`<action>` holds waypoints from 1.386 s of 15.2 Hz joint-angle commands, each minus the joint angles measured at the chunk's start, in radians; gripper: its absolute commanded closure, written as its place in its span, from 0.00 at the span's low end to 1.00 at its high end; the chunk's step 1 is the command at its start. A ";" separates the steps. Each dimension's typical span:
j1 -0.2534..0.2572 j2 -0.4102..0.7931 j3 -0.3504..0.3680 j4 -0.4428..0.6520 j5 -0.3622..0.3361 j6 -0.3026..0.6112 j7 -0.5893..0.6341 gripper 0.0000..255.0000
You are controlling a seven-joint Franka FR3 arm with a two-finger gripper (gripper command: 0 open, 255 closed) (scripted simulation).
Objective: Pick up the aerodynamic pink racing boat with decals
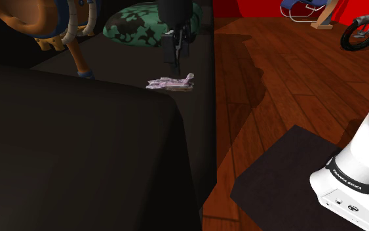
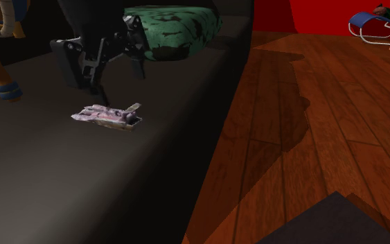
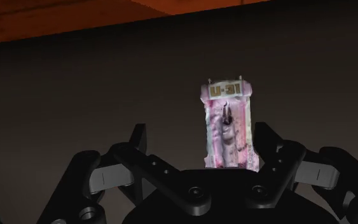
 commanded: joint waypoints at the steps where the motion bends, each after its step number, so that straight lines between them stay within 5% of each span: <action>1: 0.033 0.070 0.025 0.087 -0.030 -0.030 0.004 0.00; 12: 0.039 0.077 0.030 -0.006 -0.033 0.067 0.009 0.00; 13: 0.039 0.076 0.030 -0.006 -0.032 0.067 0.009 1.00; 21: 0.038 0.076 0.029 -0.006 -0.032 0.066 0.008 1.00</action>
